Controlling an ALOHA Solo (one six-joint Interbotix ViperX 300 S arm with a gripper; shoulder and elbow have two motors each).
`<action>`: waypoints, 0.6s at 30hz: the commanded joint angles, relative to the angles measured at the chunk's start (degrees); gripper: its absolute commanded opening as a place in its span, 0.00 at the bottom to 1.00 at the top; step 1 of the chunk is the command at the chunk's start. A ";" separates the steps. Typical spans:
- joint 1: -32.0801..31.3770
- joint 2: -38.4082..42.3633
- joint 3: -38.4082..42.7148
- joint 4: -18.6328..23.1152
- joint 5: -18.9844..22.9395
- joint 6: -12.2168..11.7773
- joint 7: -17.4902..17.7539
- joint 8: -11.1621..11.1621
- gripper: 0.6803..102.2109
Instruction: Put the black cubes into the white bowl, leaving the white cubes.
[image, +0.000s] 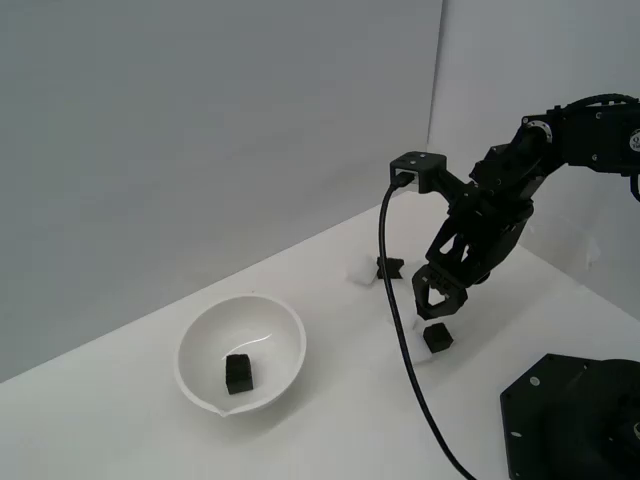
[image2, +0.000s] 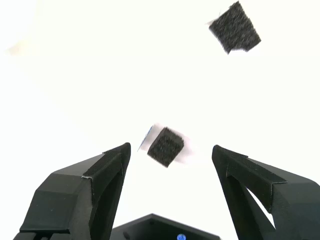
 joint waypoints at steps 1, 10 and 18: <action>-0.18 0.35 0.44 0.62 0.62 -0.62 0.18 0.62 0.85; -0.18 -4.13 -4.04 0.70 0.79 -0.53 -0.35 0.70 0.85; -0.18 -7.82 -7.73 0.70 0.79 -0.62 -1.67 0.70 0.85</action>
